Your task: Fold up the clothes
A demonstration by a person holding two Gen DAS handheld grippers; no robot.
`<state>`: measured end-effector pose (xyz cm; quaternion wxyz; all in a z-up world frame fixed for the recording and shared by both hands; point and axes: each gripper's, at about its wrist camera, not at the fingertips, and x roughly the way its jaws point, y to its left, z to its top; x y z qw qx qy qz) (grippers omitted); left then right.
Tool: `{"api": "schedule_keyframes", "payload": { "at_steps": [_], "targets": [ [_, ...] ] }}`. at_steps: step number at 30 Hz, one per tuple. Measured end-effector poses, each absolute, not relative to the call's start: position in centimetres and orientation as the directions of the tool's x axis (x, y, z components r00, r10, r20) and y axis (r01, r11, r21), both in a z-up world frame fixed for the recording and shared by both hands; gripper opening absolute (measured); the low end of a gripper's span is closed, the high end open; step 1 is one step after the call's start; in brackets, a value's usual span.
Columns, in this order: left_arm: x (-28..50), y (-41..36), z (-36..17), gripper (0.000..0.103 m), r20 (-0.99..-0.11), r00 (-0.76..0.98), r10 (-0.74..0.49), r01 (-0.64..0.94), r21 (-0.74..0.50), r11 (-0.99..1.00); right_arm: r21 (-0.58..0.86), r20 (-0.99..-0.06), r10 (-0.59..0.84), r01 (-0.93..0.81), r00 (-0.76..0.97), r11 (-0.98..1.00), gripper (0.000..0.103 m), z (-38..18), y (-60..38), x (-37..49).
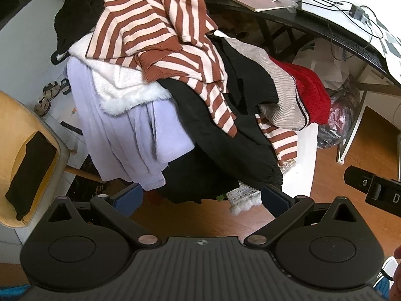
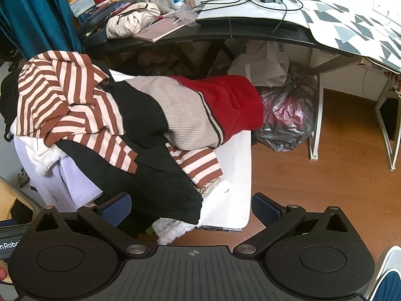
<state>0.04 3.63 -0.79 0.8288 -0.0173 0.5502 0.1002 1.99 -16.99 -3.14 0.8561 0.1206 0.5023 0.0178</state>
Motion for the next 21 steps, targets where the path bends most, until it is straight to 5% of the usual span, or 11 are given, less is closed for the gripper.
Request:
{"api": "schedule_keyframes", "payload": {
  "at_steps": [21],
  "targets": [
    [0.89, 3.50, -1.23, 0.102, -0.919, 0.363, 0.152, -0.184, 0.089, 0.979, 0.213, -0.864, 0.149, 0.081, 0.480, 0.974, 0.102, -3.75, -16.82, 2.85]
  ]
}}
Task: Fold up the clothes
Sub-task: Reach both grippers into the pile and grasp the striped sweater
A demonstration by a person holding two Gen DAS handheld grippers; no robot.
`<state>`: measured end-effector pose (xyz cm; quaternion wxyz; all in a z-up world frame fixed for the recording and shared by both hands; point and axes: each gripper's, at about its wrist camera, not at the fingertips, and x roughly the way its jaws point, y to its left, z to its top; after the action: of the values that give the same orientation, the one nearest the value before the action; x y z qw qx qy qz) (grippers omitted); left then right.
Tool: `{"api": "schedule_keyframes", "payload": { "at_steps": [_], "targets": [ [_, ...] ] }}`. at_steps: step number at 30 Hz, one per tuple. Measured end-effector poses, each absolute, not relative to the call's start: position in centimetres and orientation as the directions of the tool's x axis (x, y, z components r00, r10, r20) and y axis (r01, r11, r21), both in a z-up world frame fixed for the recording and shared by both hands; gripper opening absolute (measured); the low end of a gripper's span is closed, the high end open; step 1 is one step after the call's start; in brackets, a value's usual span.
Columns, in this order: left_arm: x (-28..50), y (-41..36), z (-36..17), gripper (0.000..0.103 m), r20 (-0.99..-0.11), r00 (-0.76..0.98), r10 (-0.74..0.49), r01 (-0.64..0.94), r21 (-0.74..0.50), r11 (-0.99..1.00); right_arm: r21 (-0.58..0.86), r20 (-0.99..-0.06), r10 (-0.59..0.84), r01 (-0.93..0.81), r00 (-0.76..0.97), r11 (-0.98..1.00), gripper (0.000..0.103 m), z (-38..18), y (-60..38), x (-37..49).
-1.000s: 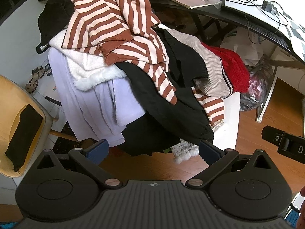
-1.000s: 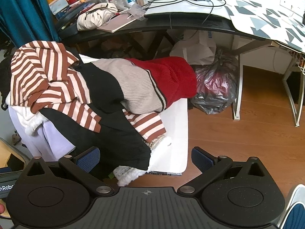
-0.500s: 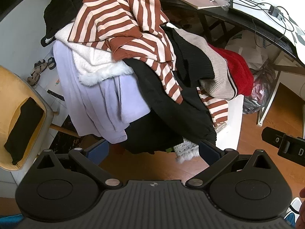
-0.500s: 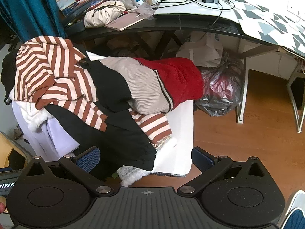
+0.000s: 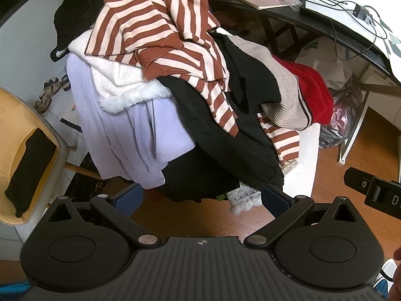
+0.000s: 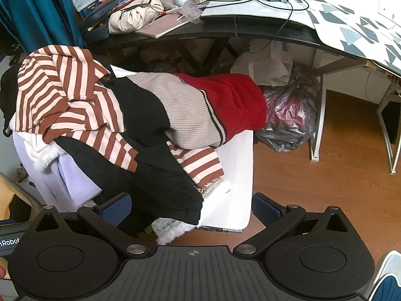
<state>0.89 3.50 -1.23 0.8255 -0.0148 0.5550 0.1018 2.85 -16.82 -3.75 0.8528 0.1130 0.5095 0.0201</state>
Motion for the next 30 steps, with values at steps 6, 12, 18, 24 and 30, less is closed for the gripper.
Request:
{"api": "schedule_keyframes", "payload": {
  "at_steps": [6, 12, 18, 24, 30],
  "targets": [
    [1.0, 3.7, -1.2, 0.102, -0.918, 0.363, 0.161, -0.195, 0.094, 0.976, 0.224, -0.864, 0.160, 0.081, 0.477, 0.971, 0.102, -4.1, -16.7, 3.3],
    [1.1, 5.2, -1.8, 0.102, -0.928, 0.340, 0.154, -0.243, 0.071, 0.967, 0.233, -0.856, 0.185, 0.042, 0.482, 0.972, 0.102, -4.1, -15.8, 4.0],
    [1.4, 6.3, -2.9, 0.102, -0.939, 0.306, 0.155, -0.253, 0.077, 0.965, 0.249, -0.838, 0.219, -0.005, 0.499, 0.968, 0.102, -4.5, -14.5, 5.0],
    [2.2, 7.8, -3.5, 0.102, -0.943, 0.293, 0.157, -0.239, 0.087, 0.967, 0.215, -0.820, 0.208, -0.050, 0.534, 0.975, 0.102, -4.6, -12.3, 7.4],
    [4.5, 10.4, -3.0, 0.102, -0.904, 0.375, 0.206, -0.228, 0.126, 0.966, 0.208, -0.807, 0.217, -0.080, 0.549, 0.975, 0.102, -4.7, -9.7, 9.4]
  ]
}}
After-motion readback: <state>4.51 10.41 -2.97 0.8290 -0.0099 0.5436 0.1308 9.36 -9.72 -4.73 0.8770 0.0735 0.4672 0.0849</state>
